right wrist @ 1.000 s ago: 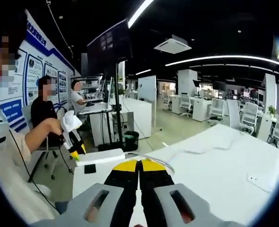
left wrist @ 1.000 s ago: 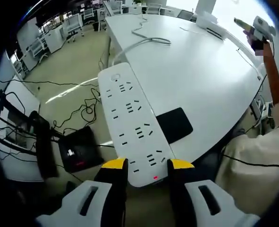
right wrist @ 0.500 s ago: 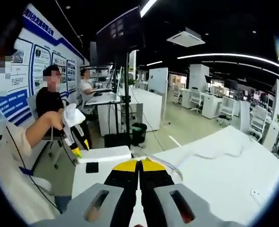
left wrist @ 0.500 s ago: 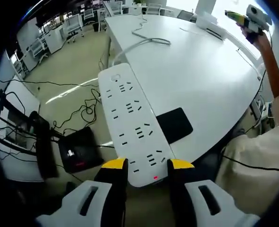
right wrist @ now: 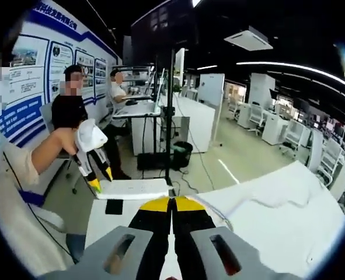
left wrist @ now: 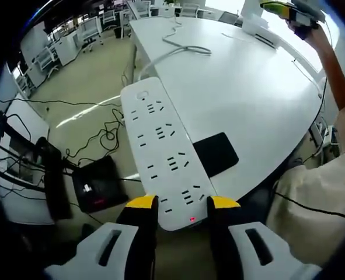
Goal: Pick up the power strip scattered on the table, fix it on the side mounting bracket of the table, and press the switch
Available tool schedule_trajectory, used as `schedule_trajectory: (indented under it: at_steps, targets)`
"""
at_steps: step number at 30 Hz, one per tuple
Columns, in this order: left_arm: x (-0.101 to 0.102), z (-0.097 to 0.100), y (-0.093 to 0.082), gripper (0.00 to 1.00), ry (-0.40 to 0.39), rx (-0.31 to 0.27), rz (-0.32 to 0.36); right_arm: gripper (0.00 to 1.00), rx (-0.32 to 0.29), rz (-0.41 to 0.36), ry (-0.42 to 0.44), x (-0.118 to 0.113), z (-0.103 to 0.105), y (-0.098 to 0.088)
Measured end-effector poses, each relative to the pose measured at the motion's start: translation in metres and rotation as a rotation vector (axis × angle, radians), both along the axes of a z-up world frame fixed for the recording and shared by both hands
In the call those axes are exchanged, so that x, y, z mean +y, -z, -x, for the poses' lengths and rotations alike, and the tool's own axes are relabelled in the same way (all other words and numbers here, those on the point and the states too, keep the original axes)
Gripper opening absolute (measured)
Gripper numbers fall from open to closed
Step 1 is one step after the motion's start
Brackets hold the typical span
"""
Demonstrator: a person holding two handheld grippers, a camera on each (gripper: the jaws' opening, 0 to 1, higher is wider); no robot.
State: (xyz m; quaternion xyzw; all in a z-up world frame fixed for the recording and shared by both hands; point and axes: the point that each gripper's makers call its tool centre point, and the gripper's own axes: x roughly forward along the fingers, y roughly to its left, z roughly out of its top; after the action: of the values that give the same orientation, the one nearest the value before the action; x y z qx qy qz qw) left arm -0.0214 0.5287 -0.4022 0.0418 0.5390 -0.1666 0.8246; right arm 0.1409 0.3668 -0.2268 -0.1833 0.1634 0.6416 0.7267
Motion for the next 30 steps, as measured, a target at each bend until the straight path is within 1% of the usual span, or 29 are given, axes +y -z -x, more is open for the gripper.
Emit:
schedule_trajectory:
  at_steps: [6,14,26,30]
  targets:
    - [0.0,0.0,0.0,0.38,-0.002,0.003,-0.001,0.0,0.006,0.037,-0.041,0.021,-0.001,0.005]
    - [0.0,0.0,-0.001,0.38,-0.008,-0.011,0.008,0.0,0.012,0.073,-0.081,0.044,-0.003,0.012]
    - [0.0,0.001,-0.001,0.38,-0.011,-0.007,0.009,0.0,0.027,0.135,-0.129,0.076,-0.006,0.034]
    - [0.0,0.0,0.0,0.38,-0.012,-0.001,0.006,0.0,0.029,0.162,-0.149,0.092,-0.006,0.041]
